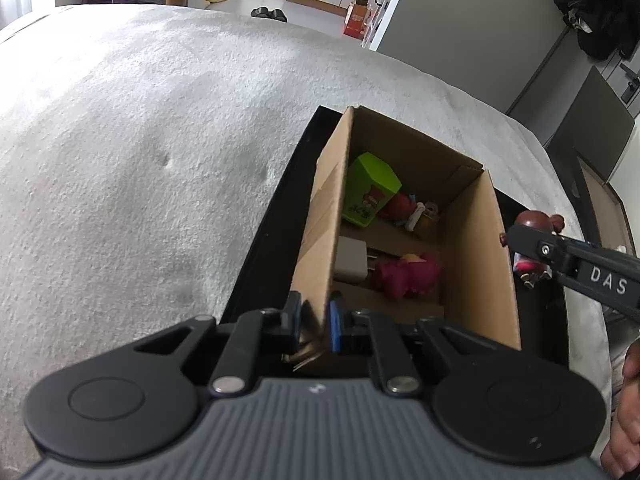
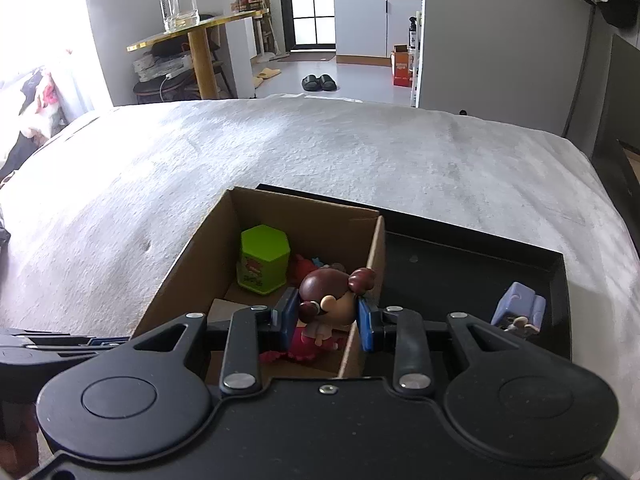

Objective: Organize rigid objects
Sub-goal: 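Carry the brown-haired doll with the right gripper into the box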

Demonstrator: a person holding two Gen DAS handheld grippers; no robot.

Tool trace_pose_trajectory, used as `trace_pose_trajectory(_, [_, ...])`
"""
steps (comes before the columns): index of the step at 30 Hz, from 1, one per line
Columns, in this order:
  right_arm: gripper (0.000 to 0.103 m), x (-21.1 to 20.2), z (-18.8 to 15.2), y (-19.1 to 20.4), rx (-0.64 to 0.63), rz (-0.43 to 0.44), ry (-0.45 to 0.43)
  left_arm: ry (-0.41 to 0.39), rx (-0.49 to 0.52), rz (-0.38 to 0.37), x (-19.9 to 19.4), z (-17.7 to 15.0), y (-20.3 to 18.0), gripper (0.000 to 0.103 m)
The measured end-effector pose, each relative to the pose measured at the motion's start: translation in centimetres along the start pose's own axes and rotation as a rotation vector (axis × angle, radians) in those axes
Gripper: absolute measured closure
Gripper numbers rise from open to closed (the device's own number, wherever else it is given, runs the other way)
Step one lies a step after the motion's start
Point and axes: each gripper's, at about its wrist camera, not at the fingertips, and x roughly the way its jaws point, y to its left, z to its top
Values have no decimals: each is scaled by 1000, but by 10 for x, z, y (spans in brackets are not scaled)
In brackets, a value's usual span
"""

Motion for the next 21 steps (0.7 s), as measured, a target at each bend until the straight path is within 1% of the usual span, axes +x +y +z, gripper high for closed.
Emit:
trace_pose_trajectory(7, [73,7,3,10,-17,20,3,2,3,-3,-1,-1,-2,90])
trace_pose_trajectory(19, [73,37,14,24,-69,32,28,6,-7,-16,3,-1,1,90])
trace_pose_trajectory(21, [70,39,17,29,-86,26,21,7,-11,-17,3,-1,2,90])
